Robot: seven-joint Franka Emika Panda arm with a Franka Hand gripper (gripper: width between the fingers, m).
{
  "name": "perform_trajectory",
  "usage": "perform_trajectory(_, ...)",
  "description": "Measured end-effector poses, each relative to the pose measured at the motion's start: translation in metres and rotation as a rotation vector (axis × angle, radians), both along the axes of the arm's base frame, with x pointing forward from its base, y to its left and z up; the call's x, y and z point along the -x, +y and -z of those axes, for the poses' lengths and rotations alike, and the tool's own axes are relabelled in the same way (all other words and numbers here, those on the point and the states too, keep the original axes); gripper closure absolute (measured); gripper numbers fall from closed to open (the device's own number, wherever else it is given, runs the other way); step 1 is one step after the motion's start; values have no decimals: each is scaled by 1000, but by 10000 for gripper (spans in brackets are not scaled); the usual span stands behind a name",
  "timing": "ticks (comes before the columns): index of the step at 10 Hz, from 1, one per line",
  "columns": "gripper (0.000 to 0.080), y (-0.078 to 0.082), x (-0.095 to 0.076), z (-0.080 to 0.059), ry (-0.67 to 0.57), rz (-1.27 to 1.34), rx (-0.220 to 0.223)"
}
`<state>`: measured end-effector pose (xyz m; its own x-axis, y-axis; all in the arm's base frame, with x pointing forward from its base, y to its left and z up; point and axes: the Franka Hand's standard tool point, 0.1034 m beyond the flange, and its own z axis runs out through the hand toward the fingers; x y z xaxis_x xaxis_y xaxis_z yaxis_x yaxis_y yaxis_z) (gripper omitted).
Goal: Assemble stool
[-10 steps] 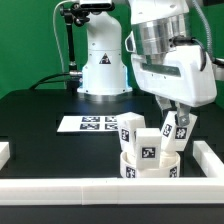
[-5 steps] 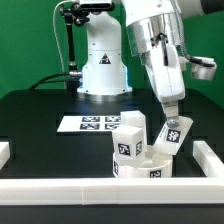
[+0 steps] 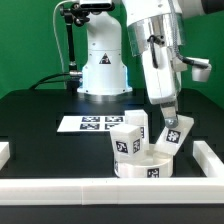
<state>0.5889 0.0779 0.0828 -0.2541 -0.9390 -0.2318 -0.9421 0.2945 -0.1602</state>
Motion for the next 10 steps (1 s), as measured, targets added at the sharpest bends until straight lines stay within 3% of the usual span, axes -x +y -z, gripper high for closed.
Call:
perform_trajectory(1,244,0,0,0,3,-5,0)
perform_trajectory(2,244,3,0,-1,20,-17,-9)
perform_trajectory(3,166,6,-2,-3,30,-40,-8)
perform_trajectory(7,150,7,-3,-4,21,-131,11)
perform_trajectory(9,150,7,-3,-4,-3,-263,39)
perform_trajectory(10,150,7,-3,-3,-11,-384,74)
